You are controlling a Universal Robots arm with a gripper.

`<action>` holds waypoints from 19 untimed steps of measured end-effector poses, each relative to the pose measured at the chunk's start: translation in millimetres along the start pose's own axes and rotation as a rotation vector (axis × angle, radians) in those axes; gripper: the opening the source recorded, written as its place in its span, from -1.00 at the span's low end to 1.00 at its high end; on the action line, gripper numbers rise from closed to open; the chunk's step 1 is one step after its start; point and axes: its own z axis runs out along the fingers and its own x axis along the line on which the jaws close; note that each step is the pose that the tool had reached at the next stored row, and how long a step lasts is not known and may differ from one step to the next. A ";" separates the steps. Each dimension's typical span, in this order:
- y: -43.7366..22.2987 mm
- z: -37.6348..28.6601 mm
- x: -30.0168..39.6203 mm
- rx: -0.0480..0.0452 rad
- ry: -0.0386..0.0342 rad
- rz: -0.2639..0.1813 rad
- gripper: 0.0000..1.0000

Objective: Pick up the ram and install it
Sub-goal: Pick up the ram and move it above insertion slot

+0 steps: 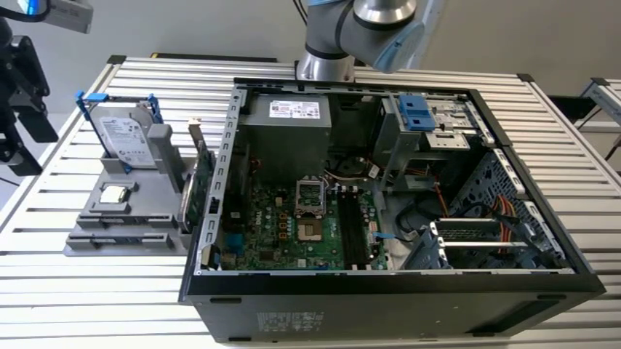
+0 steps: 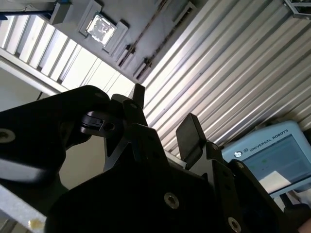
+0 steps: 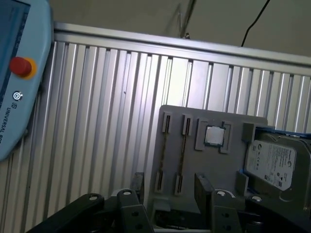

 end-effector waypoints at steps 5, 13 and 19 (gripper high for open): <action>-0.4 3.8 -1.3 0.0009 0.0000 0.003 1.00; -0.9 9.3 -3.7 0.0023 -0.0001 0.008 1.00; -1.7 13.6 -4.6 0.0025 -0.0005 0.021 1.00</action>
